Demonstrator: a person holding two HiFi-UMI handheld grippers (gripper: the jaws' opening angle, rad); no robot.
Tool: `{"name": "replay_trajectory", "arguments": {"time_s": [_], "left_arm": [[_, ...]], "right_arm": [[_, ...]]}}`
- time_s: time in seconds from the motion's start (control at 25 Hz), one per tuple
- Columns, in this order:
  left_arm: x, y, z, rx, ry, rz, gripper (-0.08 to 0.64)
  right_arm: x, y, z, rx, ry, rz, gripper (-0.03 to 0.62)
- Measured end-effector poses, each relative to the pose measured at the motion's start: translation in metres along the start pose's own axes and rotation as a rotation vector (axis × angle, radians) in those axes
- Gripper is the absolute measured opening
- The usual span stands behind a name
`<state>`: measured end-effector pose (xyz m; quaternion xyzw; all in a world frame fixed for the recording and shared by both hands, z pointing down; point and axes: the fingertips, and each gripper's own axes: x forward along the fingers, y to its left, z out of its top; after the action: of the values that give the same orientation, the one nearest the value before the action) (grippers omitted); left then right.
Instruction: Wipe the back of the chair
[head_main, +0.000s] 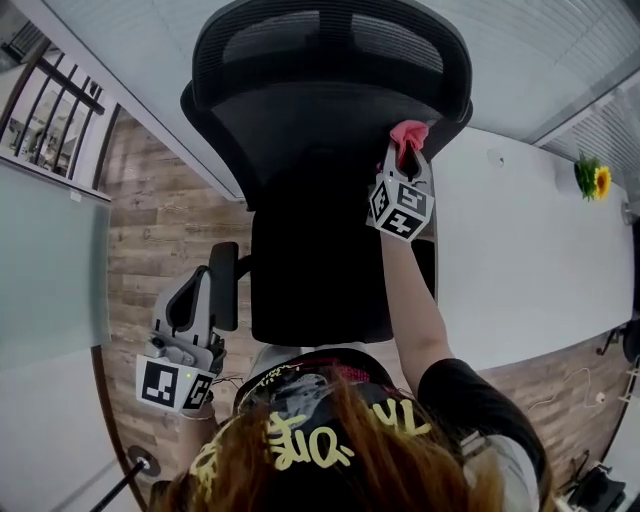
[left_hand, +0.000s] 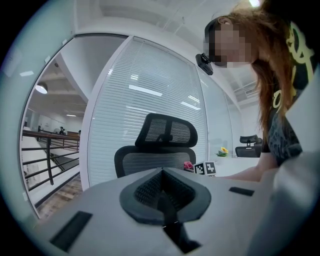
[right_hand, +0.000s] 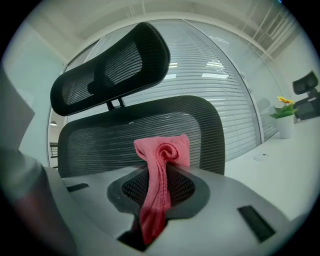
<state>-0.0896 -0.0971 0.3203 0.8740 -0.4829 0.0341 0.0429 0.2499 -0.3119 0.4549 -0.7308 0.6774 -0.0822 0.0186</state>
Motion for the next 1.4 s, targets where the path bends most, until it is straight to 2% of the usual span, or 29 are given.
{"name": "replay_trajectory", "arguments": {"time_s": [0.56, 1.04, 1.4], "left_arm": [[-0.029, 0.039, -0.004, -0.024, -0.003, 0.05, -0.011], [-0.049, 0.07, -0.008, -0.031, -0.002, 0.07, -0.011], [-0.063, 0.093, -0.012, -0.036, 0.002, 0.084, -0.011]], "right_arm": [[0.007, 0.08, -0.013, -0.026, 0.012, 0.083, 0.071], [0.011, 0.141, -0.022, -0.015, 0.018, 0.129, 0.071], [0.012, 0.195, -0.032, -0.021, 0.029, 0.193, 0.071]]}}
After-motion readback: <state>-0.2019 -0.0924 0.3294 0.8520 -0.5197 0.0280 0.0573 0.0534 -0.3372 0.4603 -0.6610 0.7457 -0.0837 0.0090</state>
